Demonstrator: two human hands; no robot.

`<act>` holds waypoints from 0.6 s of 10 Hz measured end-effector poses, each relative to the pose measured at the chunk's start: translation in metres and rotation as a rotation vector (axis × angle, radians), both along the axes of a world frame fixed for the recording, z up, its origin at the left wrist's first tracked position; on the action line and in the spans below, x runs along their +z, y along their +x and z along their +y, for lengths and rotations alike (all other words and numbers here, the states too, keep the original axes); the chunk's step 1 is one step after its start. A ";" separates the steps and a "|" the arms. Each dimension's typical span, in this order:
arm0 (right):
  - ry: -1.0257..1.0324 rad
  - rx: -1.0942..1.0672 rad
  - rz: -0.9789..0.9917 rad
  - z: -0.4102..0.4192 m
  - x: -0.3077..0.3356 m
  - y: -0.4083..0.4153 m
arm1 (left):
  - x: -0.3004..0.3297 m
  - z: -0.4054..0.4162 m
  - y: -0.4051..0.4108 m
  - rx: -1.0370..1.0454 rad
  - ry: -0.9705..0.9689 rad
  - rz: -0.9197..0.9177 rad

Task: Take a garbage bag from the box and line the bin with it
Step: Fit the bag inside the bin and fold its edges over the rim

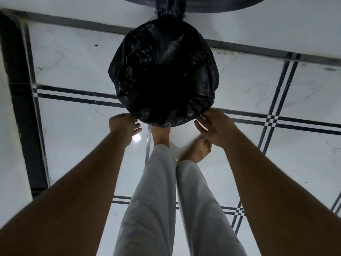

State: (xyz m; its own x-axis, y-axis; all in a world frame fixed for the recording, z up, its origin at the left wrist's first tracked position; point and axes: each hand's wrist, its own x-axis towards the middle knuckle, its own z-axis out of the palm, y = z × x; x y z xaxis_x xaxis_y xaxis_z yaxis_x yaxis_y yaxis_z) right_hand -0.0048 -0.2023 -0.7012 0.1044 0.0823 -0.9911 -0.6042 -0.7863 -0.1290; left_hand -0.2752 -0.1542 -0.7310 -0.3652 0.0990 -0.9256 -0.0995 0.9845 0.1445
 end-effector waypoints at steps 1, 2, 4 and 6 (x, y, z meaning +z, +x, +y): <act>-0.040 0.100 -0.206 0.004 0.015 0.002 | 0.024 0.010 -0.002 0.085 -0.021 -0.037; -0.018 0.165 -0.556 0.012 0.031 -0.016 | 0.038 0.020 0.003 0.171 0.149 0.102; 0.278 0.116 -0.383 0.040 0.046 -0.061 | 0.065 0.031 0.048 0.104 0.353 -0.025; 0.095 0.104 -0.406 0.067 0.034 -0.043 | 0.054 0.057 0.025 0.109 0.261 -0.101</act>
